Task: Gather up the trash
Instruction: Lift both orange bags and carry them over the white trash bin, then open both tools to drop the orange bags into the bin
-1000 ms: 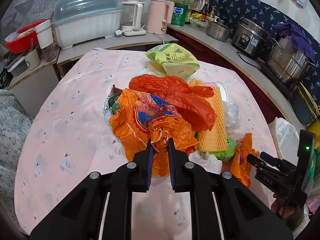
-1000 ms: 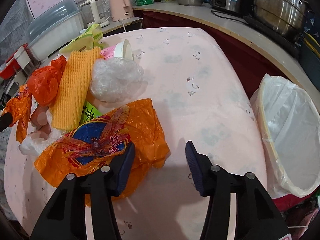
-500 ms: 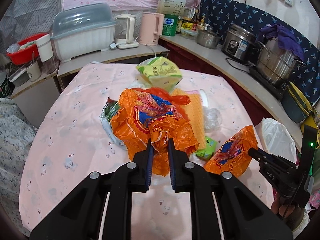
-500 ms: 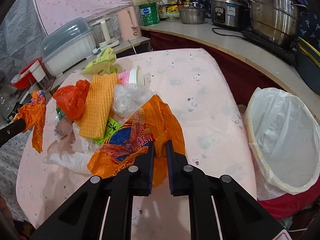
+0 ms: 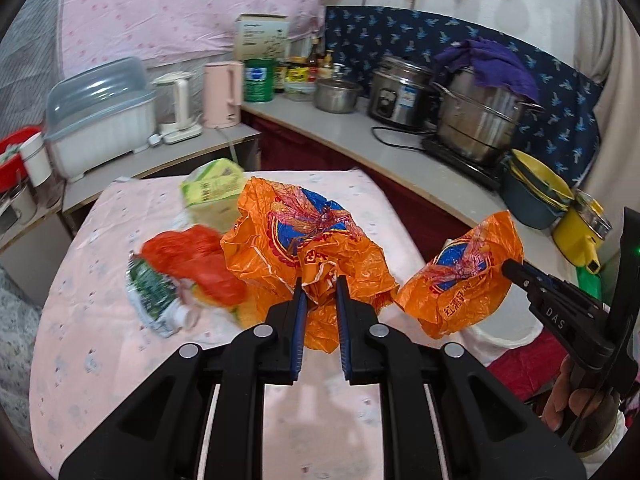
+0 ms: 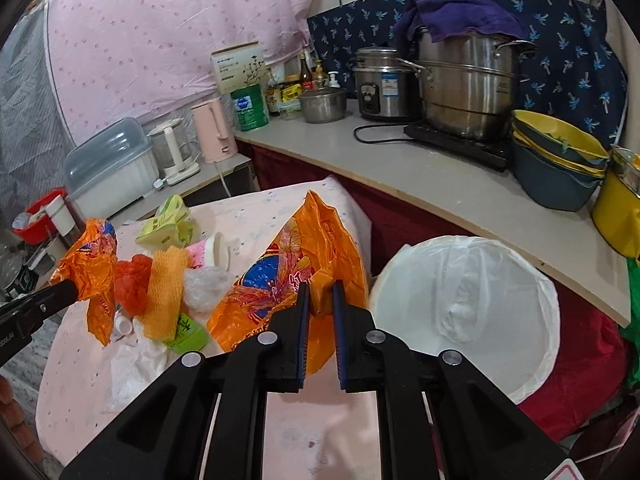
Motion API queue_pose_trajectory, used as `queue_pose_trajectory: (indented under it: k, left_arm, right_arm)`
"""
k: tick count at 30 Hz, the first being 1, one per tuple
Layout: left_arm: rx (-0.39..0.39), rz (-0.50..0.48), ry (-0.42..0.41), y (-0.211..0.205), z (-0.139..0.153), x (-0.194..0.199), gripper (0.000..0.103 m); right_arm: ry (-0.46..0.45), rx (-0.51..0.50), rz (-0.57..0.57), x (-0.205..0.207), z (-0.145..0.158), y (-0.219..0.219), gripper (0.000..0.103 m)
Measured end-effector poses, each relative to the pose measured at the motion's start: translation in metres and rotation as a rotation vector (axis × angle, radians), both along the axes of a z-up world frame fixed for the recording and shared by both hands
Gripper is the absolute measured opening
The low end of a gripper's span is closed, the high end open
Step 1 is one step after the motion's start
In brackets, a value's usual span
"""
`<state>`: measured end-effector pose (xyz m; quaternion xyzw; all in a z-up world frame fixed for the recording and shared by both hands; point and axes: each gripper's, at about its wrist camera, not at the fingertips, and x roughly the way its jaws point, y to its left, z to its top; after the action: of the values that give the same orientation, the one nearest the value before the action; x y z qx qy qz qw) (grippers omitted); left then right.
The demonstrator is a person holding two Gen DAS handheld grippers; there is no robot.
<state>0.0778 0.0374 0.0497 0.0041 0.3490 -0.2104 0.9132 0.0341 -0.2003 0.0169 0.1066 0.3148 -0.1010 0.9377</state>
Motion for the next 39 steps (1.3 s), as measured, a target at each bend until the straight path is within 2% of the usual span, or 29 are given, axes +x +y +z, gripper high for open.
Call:
queue_pose_trajectory:
  k: [13,20,28,31,32,34,39]
  left_arm:
    - [0.005,-0.270,0.013,-0.127,-0.002,-0.011,0.014]
    - [-0.010,-0.405,0.052,-0.192,-0.015,-0.013,0.014]
    - [0.000,-0.470,0.110,-0.236,-0.041,-0.005,0.015]
    - [0.003,-0.486,0.130,-0.245,-0.049,0.000,0.024]
    - [0.006,-0.480,0.129,-0.247,-0.051,0.001,0.033]
    - [0.008,-0.463,0.117,-0.246,-0.054,0.004,0.041]
    - [0.010,-0.434,0.125,-0.241,-0.059,0.013,0.047]
  right_arm:
    - [-0.020,-0.019,-0.253,-0.047,0.003,-0.102,0.011]
    - [-0.008,-0.032,-0.347,-0.062,-0.004,-0.140,0.011]
    - [0.011,-0.017,-0.393,-0.062,-0.016,-0.162,0.011]
    - [0.017,-0.015,-0.398,-0.058,-0.019,-0.165,0.011]
    - [0.019,-0.016,-0.398,-0.056,-0.019,-0.166,0.011]
    - [0.022,-0.018,-0.400,-0.053,-0.021,-0.166,0.012]
    - [0.017,-0.016,-0.388,-0.045,-0.023,-0.163,0.017]
